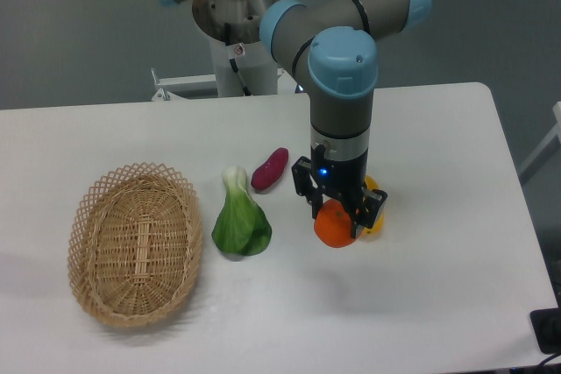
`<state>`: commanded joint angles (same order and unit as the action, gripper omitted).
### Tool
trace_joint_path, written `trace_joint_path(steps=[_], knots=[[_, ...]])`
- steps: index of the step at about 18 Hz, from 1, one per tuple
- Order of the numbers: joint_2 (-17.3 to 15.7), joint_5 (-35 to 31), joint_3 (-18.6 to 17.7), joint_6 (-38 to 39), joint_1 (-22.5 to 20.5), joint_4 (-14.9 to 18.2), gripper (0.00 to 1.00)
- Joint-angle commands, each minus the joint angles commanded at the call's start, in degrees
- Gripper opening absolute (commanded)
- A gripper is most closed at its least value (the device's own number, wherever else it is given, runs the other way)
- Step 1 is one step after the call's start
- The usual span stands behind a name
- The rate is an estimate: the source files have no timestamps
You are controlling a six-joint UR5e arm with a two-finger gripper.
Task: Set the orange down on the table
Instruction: 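Hold the orange in the gripper just above the table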
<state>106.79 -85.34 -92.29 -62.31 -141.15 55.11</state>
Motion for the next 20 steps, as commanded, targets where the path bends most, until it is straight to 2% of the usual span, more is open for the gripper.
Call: trace_joint_path(steps=[12, 14, 17, 19, 20], knots=[[0.17, 0.00, 0.17, 0.96, 0.09, -0.09, 0.70], [0.35, 0.17, 0.53, 4.28, 0.26, -0.17, 0.70], [2.02, 0.09, 1.49, 11.58, 1.05, -3.51, 0.70], [2.02, -0.52, 2.10, 17.37, 1.32, -3.95, 0.70], [1.15, -1.75, 0.72, 17.84, 1.23, -3.87, 0.70]])
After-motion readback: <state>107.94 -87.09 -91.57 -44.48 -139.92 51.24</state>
